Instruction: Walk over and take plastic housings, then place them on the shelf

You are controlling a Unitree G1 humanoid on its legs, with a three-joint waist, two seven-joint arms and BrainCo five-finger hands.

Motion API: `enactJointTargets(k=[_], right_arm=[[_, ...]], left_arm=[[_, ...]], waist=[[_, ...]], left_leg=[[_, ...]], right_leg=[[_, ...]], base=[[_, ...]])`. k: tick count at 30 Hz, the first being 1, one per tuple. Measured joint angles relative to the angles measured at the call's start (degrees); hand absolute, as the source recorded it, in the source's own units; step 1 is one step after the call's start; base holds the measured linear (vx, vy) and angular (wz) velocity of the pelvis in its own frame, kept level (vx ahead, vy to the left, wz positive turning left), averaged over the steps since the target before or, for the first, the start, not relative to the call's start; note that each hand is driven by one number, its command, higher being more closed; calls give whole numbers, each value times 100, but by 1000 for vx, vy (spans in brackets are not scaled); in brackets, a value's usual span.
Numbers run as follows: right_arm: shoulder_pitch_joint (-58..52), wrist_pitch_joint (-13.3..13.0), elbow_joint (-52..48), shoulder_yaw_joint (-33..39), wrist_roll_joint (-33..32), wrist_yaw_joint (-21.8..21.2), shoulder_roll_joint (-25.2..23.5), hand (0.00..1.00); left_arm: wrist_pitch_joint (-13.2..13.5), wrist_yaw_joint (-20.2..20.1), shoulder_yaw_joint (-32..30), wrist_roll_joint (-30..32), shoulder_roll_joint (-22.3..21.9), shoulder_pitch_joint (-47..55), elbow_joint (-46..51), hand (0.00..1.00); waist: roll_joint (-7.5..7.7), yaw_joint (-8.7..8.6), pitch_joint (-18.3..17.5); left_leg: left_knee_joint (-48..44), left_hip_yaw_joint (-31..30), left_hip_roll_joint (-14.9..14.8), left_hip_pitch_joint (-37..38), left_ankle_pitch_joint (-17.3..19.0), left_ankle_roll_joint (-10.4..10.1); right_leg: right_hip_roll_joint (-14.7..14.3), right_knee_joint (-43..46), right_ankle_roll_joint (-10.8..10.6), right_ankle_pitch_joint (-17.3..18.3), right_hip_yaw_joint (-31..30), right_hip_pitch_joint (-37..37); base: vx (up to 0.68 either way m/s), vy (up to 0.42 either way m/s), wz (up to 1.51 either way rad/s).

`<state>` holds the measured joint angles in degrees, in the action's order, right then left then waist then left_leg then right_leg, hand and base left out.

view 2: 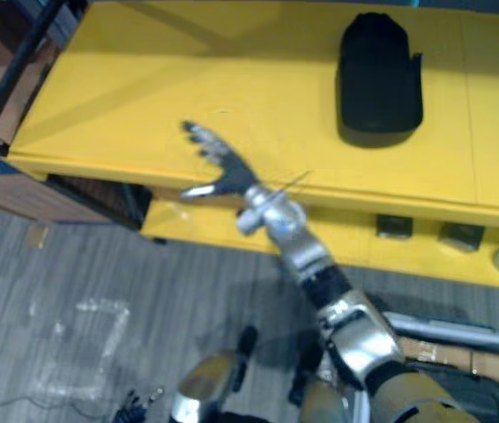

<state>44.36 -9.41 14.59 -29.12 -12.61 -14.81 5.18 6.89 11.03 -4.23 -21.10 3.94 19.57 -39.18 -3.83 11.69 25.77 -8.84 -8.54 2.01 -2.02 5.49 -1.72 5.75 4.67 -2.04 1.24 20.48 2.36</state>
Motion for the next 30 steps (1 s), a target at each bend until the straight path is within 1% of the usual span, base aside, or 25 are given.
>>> enactJointTargets(k=[1,2,3,4,5,6,8,9,10,11,13,15,16,18,19,20,21,23,25,26,27,29,30], right_arm=[[-53,47,-137,-53,0,-15,-51,0],[-111,108,-333,-95,0,-3,-116,0],[-186,143,-489,-84,0,99,-158,0],[-240,144,-590,-58,0,169,-155,0],[-362,145,-759,27,2,266,-144,0],[-588,141,-1027,237,-1,470,-64,0],[-892,119,-1286,561,-5,697,-35,0],[-1278,61,-1561,910,5,921,36,0],[-1472,46,-1710,1058,11,1001,97,0],[-1856,-60,-1985,1331,51,1136,241,0],[-2416,-184,-2342,1738,57,1336,393,0],[-3341,-419,-2667,2438,-127,1457,451,0],[-3566,-502,-2713,2592,-150,1532,441,0],[-4330,-891,-2768,2999,-318,1822,357,0],[-4502,-985,-2767,3070,-319,1903,323,0],[-4843,-1122,-2761,3214,-207,2145,222,0],[-5149,-1236,-2728,3384,-217,2297,86,0],[-5579,-1345,-2587,3576,-221,2437,-75,0],[-5981,-1448,-2201,3719,-231,2582,-168,0],[-6241,-1468,-1979,3794,-279,2596,-243,0],[-6491,-1565,-1800,3811,-495,2550,-309,0],[-6686,-1702,-1648,3784,-688,2428,-388,0],[-6804,-1836,-1622,3757,-774,2342,-463,0]], left_arm=[[20,-1,-25,39,9,0,-16,0],[30,-8,-112,148,20,0,-25,0],[30,-10,-186,190,28,0,-32,0],[30,-9,-195,196,38,0,-34,0],[29,-10,-195,200,48,0,-41,0],[30,-19,-195,278,42,0,-77,0],[47,-26,-253,421,38,3,-162,0],[61,-17,-377,553,12,7,-285,0],[61,-14,-403,613,4,10,-329,0],[74,-4,-418,646,-3,24,-402,0],[99,6,-442,650,-4,40,-478,0],[155,21,-478,644,-4,76,-485,0],[168,30,-476,644,-7,74,-485,0],[179,177,-484,648,-39,21,-497,0],[176,199,-493,649,-44,-19,-521,0],[175,239,-534,647,-55,-132,-602,0],[176,250,-609,635,-71,-250,-682,0],[177,252,-640,580,-78,-372,-718,0],[199,239,-641,581,-92,-413,-698,0],[253,237,-641,580,-124,-407,-699,0],[320,229,-640,582,-179,-397,-687,0],[351,231,-630,586,-268,-355,-642,0],[426,239,-561,595,-347,-306,-552,0]], waist=[[55,-3,-44],[182,-6,-113],[326,-8,-192],[388,-12,-226],[479,-19,-278],[597,-54,-375],[691,-113,-487],[729,-173,-600],[728,-203,-667],[731,-273,-780],[728,-375,-913],[719,-600,-1127],[711,-658,-1189],[666,-937,-1383],[646,-975,-1401],[610,-1065,-1428],[576,-1179,-1454],[517,-1301,-1493],[481,-1350,-1556],[458,-1413,-1573],[436,-1426,-1599],[423,-1419,-1606],[412,-1439,-1615]], left_leg=[[43,5,-6,2,0,0],[51,21,-20,-7,0,0],[66,54,-33,-2,0,0],[67,65,-37,3,0,0],[70,105,-44,14,0,-1],[91,145,-45,22,1,-1],[141,199,-47,85,1,-1],[159,336,-50,119,7,6],[163,392,-52,127,28,18],[189,541,-62,213,58,36],[240,727,-83,293,100,50],[228,1010,-138,402,226,53],[223,1087,-150,410,250,58],[231,1392,-216,452,345,38],[251,1464,-231,504,354,28],[240,1580,-254,552,378,25],[250,1700,-275,612,389,20],[259,1810,-294,706,410,6],[264,1886,-305,757,419,-8],[296,1905,-311,810,420,-9],[337,1962,-319,841,420,-10],[344,2031,-329,899,419,-10],[344,2037,-336,919,421,-13]], right_leg=[[-10,-36,4,-16,0,1],[-31,-84,11,-37,-6,2],[-52,-145,14,-56,-21,17],[-61,-175,15,-65,-21,38],[-72,-233,13,-87,-21,78],[-75,-283,4,-104,-34,89],[-81,-342,3,-138,-77,101],[-87,-385,-6,-161,-181,126],[-91,-413,-7,-178,-218,126],[-96,-450,-27,-201,-348,128],[-94,-461,-32,-215,-526,127],[-144,-514,-50,-252,-824,122],[-161,-537,-54,-267,-910,106],[-224,-608,-51,-338,-1234,-2],[-245,-608,-52,-352,-1323,-17],[-274,-610,-51,-363,-1467,-26],[-296,-609,-53,-364,-1566,-24],[-323,-608,-56,-371,-1667,-23],[-343,-609,-64,-379,-1770,-19],[-350,-609,-65,-379,-1779,8],[-357,-609,-65,-379,-1801,5],[-369,-608,-69,-392,-1875,23],[-373,-608,-70,-393,-1877,72]], base=[[-1,-8,-3],[10,-10,-5],[20,-9,-5],[22,-4,-3],[0,0,0],[25,10,-4],[34,25,-17],[37,39,-30],[51,60,-44],[43,48,-39],[52,73,-56],[61,59,-71],[60,29,-71],[58,23,-75],[53,18,-75],[53,12,-62],[40,8,-55],[28,6,-40],[13,7,-27],[-7,3,-12],[-7,3,-12],[-33,4,-17],[-62,-1,-10]])
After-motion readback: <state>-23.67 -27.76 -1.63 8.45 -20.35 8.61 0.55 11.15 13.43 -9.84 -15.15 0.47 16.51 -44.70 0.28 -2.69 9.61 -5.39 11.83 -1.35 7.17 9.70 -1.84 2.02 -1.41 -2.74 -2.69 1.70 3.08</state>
